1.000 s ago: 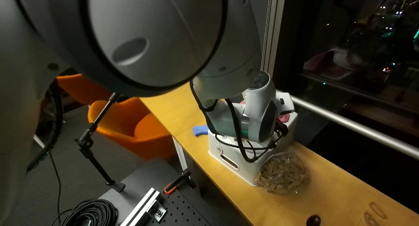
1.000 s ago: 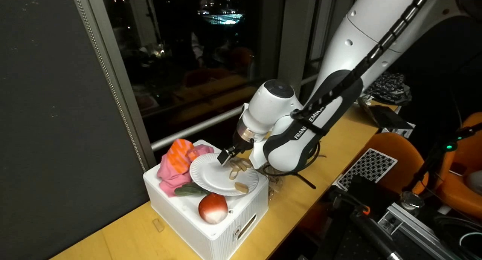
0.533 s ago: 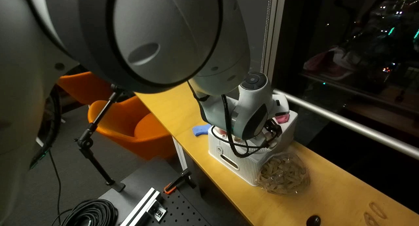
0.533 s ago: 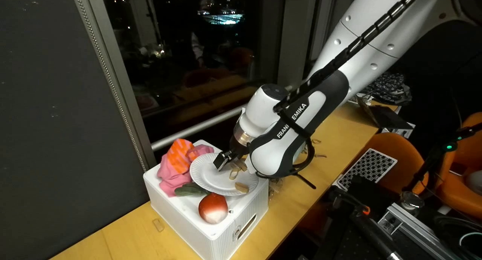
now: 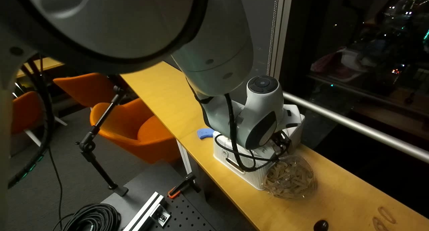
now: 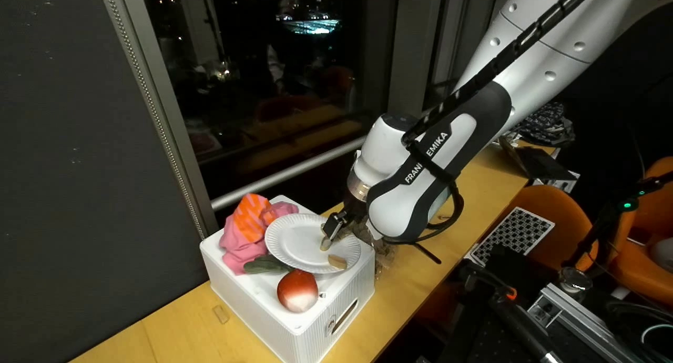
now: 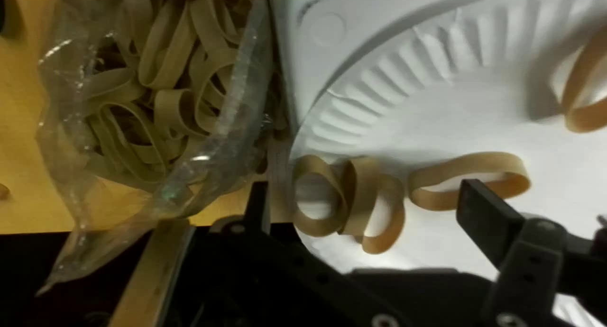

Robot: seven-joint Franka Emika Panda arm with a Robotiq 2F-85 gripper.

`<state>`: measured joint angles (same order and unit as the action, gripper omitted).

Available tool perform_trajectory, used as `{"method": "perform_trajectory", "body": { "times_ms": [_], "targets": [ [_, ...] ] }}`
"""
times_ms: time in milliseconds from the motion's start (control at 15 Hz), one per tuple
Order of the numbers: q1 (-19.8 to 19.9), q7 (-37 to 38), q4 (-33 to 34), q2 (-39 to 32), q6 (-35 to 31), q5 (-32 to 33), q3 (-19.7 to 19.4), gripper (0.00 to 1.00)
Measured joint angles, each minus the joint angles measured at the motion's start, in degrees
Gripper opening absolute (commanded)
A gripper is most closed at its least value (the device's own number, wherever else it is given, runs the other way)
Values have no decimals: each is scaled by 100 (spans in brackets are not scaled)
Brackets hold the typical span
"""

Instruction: Remove the rubber bands from the plate and put them in the rubber band pack

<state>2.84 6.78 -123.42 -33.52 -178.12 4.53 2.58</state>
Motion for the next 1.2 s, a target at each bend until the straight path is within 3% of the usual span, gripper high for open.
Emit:
{"method": "perform_trajectory", "body": {
  "times_ms": [333, 1200],
  "targets": [
    [-151, -315, 94, -16, 34, 3, -346, 100],
    [-355, -354, 626, -461, 35, -1, -135, 100]
  ]
}}
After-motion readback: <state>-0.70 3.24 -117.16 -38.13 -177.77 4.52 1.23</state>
